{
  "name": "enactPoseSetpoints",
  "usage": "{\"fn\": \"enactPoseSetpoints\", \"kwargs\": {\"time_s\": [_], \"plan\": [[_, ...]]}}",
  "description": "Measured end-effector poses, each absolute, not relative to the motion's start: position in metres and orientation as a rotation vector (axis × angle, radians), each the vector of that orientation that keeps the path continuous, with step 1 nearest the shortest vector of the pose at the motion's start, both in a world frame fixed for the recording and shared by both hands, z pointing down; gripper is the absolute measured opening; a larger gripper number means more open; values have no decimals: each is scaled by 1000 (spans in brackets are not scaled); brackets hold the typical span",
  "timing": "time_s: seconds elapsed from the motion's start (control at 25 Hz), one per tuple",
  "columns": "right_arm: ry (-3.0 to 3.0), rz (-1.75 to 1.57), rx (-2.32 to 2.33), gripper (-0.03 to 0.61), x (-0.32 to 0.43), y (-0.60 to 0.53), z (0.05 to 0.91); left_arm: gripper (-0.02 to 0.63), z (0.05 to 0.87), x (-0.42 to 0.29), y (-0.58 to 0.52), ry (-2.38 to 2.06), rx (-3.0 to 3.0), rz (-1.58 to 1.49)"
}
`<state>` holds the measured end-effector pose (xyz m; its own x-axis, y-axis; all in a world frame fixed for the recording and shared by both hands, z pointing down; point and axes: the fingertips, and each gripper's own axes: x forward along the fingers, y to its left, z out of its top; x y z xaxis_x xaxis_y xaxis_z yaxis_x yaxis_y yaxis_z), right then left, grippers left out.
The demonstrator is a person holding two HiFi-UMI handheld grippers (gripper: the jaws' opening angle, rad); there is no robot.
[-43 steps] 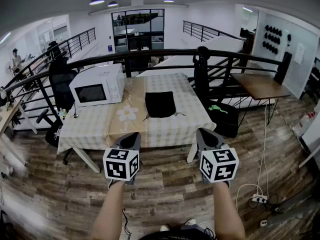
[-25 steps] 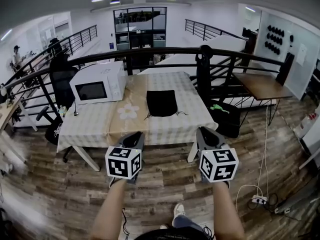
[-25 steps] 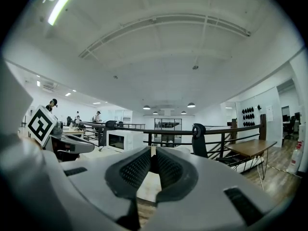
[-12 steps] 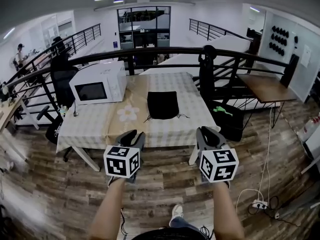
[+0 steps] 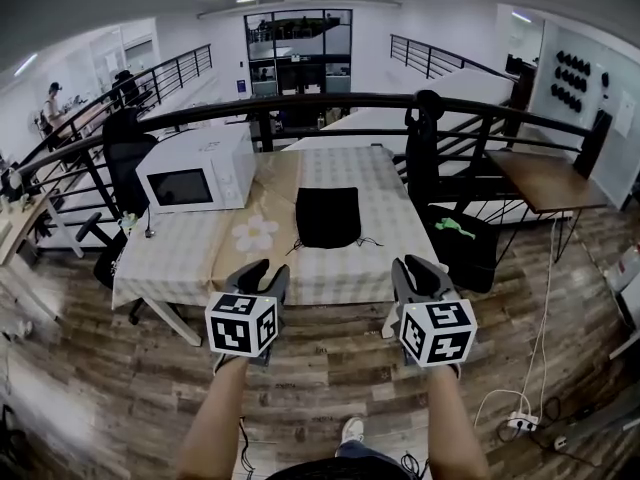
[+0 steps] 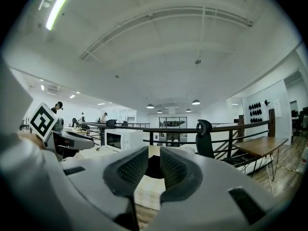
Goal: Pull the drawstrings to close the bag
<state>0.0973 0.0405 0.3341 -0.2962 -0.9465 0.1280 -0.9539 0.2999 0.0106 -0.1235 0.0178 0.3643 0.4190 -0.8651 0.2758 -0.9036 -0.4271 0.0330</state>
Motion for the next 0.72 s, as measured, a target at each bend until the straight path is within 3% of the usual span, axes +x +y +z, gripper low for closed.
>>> {"fn": "enactPoseSetpoints", "kwargs": {"time_s": [0.36, 0.72], "plan": [[-2486, 149, 1720, 136, 113, -11, 346, 150, 370, -107, -26, -1609, 2453, 334], [-2524, 207, 1660, 187, 128, -49, 354, 198, 370, -94, -59, -1664, 2407, 326]]}}
